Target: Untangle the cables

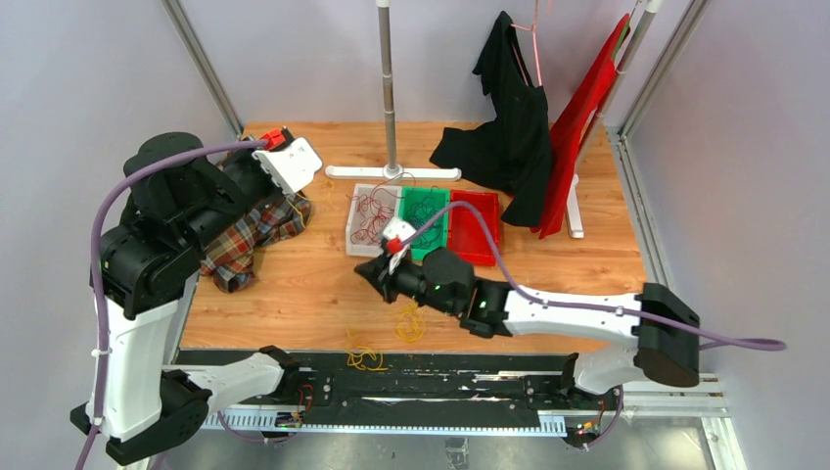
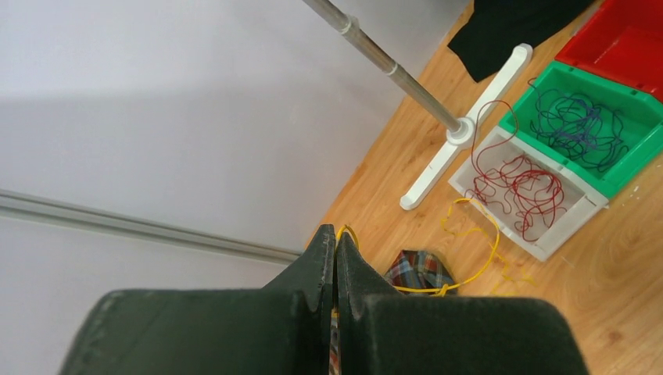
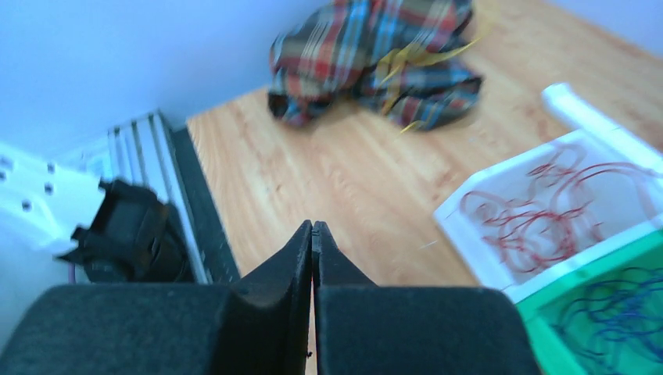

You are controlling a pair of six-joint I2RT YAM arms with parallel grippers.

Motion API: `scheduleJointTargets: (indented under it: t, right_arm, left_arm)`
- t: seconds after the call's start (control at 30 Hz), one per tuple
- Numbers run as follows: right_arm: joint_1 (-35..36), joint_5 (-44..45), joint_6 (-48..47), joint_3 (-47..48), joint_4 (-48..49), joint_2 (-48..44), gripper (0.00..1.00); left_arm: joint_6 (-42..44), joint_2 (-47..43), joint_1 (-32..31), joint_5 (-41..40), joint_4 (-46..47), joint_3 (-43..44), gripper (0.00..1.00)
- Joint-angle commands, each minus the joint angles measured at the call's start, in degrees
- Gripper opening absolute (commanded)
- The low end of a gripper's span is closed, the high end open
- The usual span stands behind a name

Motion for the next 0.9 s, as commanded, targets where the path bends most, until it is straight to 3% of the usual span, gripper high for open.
scheduleJointTargets:
  t: [0.0,0.2,0.23,0.57,0.87]
  right_arm:
    - [-4.48,-1.71,0.02,0.77,-3.24,-2.97,0.06]
    - [0.25,-5.58,-0.5,2.11,-6.89,4.9,0.62]
    - [1.47,-5.95,-0.39,2.87,-7.01,6.75,0.67]
    - [6.11,7.54,2.14,15.82,-18.7,24.82,0.72]
    - [6.08,8.91,3.46,19.0,-23.73,30.81,0.58]
  left_arm:
    - [0.77,-0.76,-0.3,-1.85,1.08,-0.37,0.0]
    - [1.8,-1.85,-0.3,-3.11,1.04,-4.32,0.0]
    - [2.13,-2.11,-0.3,-3.5,1.08,-5.55,0.0]
    - [1.13,-3.54,-0.3,-2.25,1.1,-11.66,0.0]
    - [1.39,-4.27,-0.3,-2.16,1.08,-12.17,0.0]
